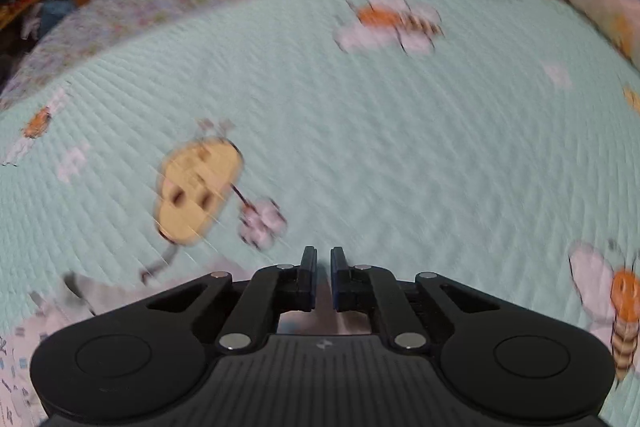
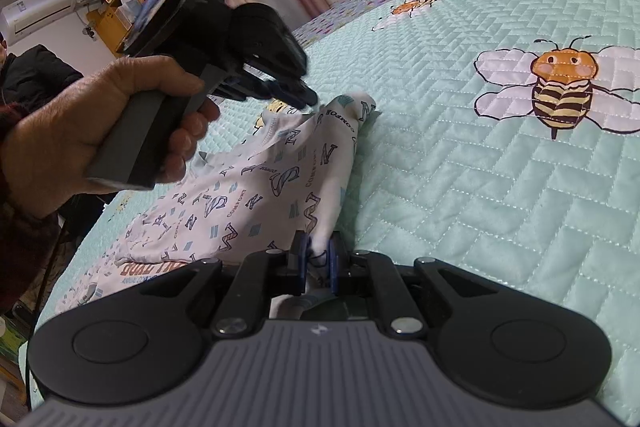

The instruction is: Fold clothes

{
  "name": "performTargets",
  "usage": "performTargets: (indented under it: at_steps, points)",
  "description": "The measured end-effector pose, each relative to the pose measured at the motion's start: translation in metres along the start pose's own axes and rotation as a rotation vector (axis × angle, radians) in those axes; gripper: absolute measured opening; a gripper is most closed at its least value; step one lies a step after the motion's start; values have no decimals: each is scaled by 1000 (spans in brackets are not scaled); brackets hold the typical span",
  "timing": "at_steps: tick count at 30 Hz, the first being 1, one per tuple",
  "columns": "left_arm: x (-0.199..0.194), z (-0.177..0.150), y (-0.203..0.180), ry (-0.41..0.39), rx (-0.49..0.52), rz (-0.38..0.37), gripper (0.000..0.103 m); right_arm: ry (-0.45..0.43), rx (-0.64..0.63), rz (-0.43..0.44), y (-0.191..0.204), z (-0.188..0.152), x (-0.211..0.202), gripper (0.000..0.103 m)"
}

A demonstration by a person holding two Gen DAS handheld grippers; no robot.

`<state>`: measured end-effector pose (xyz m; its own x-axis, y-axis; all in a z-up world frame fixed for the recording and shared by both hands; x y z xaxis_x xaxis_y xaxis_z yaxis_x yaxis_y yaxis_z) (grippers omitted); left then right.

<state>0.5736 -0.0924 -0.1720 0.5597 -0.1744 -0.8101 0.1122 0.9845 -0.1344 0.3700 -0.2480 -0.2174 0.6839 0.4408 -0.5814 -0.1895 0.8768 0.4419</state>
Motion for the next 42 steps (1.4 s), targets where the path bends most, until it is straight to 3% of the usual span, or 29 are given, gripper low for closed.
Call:
performTargets:
  at_steps: [2,4,8,15,16,20,24,25,27,29,31,34,35,39,41,42]
  points:
    - [-1,0,3,-5,1,9,20,1,2,1,0,0,0,11]
    - [-2,-1,7,-9,3,18,20,2,2,1,0,0,0,11]
    - [-3,-1,13,-18,6,36,37,1,1,-1,0,0,0,11]
    - [-6,-2,25,-34,11,67,28,1,12,7,-2,0,1,11]
    - [-12,0,20,-51,34,54,28,1,13,7,-2,0,1,11]
    - [-40,-3,-4,-50,-1,-168,37,2,15,9,-2,0,1,11]
    - [-23,-29,-31,84,46,-202,57,2,15,9,-1,-1,0,11]
    - [-6,-35,-34,123,53,-175,60,1,15,9,-1,-1,-1,11]
    - [10,-34,-30,94,51,-128,67,2,15,9,-2,0,0,11]
    - [2,-23,-28,15,49,-83,54,3,19,13,-2,0,0,11]
    - [-11,-12,-25,-68,48,-61,49,3,21,14,-2,0,-1,11]
    - [-39,-9,-28,-119,-22,-176,52,4,22,15,-2,0,-1,11]
    - [-45,-13,-29,-109,-47,-220,57,5,24,16,-2,0,-1,11]
    - [-30,-40,-40,51,-52,-231,70,5,24,14,-2,0,0,11]
    - [-5,-47,-42,78,-31,-195,73,4,21,12,-2,0,0,11]
    - [8,-51,-43,89,-20,-175,80,3,19,11,-2,0,0,11]
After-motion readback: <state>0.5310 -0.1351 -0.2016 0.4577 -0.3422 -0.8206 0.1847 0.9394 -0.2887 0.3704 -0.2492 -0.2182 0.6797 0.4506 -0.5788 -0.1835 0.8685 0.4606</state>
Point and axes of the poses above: each gripper's, at about its wrist camera, not at the fingertips, and x roughly the way its jaws point, y to its left, z to its top, the point moved 5 cm from there along x, roughly the way its jaws point, and after that the axes turned 14 degrees about -z, right-handed, at the moved point
